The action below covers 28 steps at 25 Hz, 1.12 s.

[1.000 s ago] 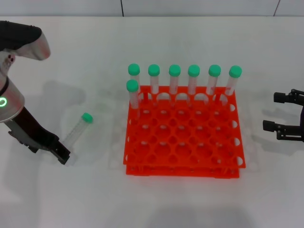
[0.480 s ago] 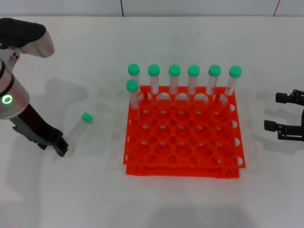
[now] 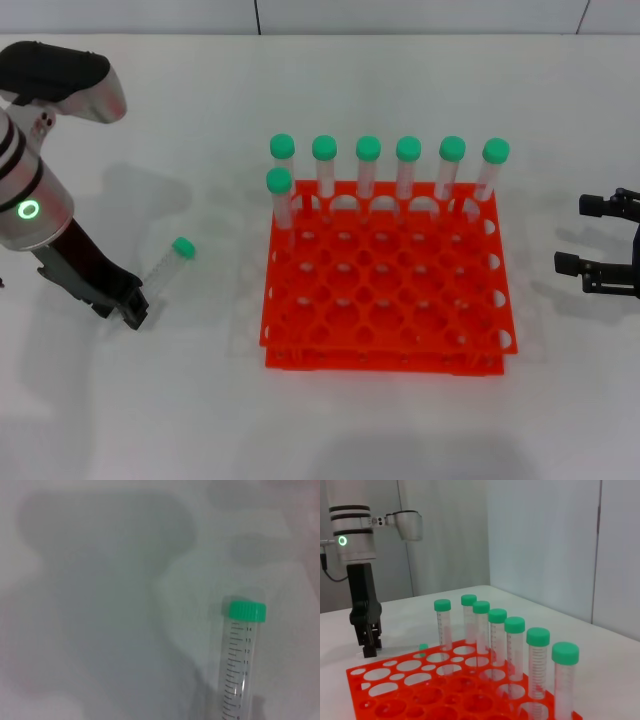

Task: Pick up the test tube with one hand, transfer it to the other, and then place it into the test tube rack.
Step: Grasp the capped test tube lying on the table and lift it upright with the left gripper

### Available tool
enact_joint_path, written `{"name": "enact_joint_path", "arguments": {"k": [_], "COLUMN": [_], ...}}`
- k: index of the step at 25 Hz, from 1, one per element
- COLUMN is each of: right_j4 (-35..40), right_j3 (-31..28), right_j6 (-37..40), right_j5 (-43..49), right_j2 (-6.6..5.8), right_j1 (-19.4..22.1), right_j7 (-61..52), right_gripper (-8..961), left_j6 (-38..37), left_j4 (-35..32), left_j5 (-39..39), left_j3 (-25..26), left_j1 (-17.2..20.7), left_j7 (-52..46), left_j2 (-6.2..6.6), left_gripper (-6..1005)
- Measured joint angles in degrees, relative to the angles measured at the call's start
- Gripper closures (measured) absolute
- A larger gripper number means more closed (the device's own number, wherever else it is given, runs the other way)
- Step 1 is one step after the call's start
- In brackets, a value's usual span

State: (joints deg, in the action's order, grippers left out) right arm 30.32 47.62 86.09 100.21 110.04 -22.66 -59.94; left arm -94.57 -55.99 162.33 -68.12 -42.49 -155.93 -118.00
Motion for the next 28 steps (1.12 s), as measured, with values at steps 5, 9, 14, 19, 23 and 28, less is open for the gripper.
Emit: {"name": "enact_joint_path", "arguments": {"k": [5,9,14,19,23,28], "right_j4": [0.0,0.0,0.0,0.0,0.0,0.0], "right_j3": [0.0,0.0,0.0,0.0,0.0,-0.1], "right_j6": [-0.2,-0.3,-0.6,-0.7,-0.6,-0.2], "right_j5": [0.0,0.0,0.0,0.0,-0.2,-0.4], "right_j2": [-0.01,-0.01,-0.01,-0.01,-0.01,-0.18], "right_j1": [0.0,0.0,0.0,0.3,0.7,1.0], "right_j7": [0.0,0.1,0.2,0.4,0.8,0.8], "right_gripper": [111,111,111,111,111,112], "left_j6": [0.0,0.0,0.1,-0.2,-0.8,-4.1], "left_j4": [0.1,0.8,1.8,1.8,-0.7,-12.9], "left_j5": [0.0,0.0,0.0,0.0,-0.1,-0.5], "left_j3": [0.1,0.2,0.0,0.0,0.4,0.7], "left_j1": [-0.1,-0.5,-0.9,-1.0,-1.0,1.1], "left_j7": [-0.2,-0.4,-1.1,-1.1,-1.7,-1.8], "left_j2": [-0.04,-0.05,-0.04,-0.03,-0.02,-0.56], "left_gripper": [603,616,684,797,802,803]}}
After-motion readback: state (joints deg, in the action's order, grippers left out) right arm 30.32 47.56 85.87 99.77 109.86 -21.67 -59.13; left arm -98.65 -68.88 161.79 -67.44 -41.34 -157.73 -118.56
